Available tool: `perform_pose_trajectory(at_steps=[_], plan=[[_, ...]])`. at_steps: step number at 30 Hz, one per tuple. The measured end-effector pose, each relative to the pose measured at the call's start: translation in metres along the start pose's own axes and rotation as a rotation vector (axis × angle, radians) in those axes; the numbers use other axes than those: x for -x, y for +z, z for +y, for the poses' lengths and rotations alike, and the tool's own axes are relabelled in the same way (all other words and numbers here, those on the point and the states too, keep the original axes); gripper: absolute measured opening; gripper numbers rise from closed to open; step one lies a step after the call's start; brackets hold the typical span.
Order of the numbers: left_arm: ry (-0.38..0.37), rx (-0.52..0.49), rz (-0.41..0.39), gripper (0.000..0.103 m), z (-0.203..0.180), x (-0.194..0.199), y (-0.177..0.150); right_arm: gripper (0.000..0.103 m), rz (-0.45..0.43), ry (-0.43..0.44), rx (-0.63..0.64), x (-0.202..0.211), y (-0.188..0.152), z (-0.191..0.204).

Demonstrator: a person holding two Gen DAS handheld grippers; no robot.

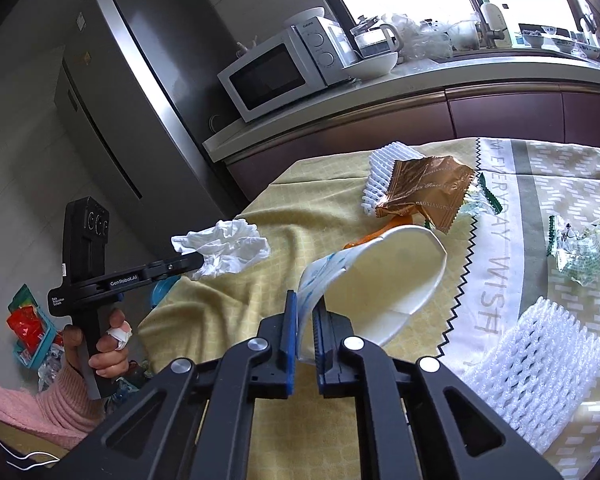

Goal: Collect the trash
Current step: 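Carry the tissue and paper cup over the teal bin with both grippers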

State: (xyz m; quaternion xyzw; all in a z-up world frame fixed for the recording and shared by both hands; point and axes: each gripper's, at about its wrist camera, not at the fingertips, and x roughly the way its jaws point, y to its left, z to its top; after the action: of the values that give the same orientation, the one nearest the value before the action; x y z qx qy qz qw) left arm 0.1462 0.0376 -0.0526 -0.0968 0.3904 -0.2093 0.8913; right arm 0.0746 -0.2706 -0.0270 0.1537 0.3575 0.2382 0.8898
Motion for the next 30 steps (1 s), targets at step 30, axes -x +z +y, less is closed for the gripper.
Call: perform_pose_trajectory(at_steps=[30], plan=[[0.146,0.054,-0.161,0.004,0.073,0.112,-0.030,0.005,0.049,0.185,0.156,-0.057,0.017,0.085]])
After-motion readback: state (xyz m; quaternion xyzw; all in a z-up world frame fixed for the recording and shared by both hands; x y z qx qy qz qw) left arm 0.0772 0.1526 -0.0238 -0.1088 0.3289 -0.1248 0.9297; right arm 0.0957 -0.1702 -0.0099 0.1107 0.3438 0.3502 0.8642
